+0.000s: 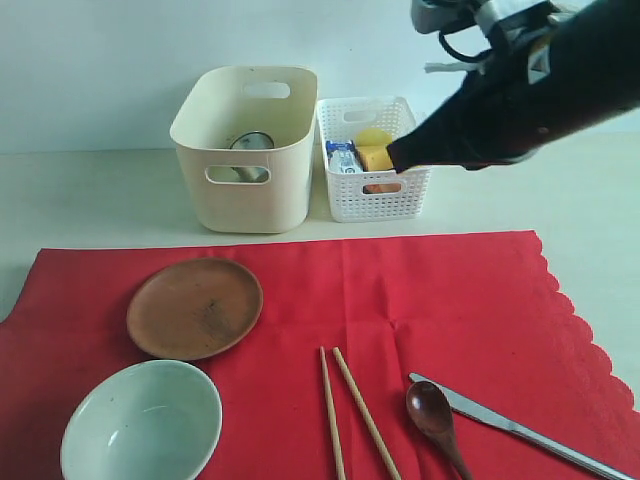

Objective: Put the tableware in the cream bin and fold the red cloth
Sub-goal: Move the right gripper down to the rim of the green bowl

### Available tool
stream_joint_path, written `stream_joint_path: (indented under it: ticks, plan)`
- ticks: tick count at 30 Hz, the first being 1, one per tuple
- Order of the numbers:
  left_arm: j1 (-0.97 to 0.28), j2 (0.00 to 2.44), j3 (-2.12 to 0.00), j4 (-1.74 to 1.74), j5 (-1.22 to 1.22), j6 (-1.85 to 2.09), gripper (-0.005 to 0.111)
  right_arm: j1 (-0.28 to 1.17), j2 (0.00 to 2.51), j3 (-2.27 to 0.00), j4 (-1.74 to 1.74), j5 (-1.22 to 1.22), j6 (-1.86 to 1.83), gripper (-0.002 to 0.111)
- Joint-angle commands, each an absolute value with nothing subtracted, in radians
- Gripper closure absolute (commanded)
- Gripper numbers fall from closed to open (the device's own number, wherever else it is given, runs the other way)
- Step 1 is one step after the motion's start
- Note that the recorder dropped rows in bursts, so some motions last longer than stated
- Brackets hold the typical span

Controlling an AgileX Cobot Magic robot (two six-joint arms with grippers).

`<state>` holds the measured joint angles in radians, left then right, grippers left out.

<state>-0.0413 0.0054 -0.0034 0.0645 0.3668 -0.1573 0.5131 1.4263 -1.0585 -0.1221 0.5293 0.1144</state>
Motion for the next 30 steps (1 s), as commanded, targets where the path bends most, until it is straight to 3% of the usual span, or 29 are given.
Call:
stream_joint_path:
  ticks: [1, 22, 30]
  plan:
    - [-0.04, 0.0, 0.0, 0.065, 0.356, -0.157, 0.107, 0.512, 1.317, -0.948, -0.131, 0.474, 0.144, 0.108]
    - [-0.04, 0.0, 0.0, 0.065, 0.356, -0.159, 0.107, 0.512, 1.023, -0.792, -0.062, 0.565, 0.166, 0.108]
    - [-0.04, 0.0, 0.0, 0.065, 0.356, -0.157, 0.107, 0.512, 1.115, -0.792, 0.404, 0.59, -0.323, 0.108]
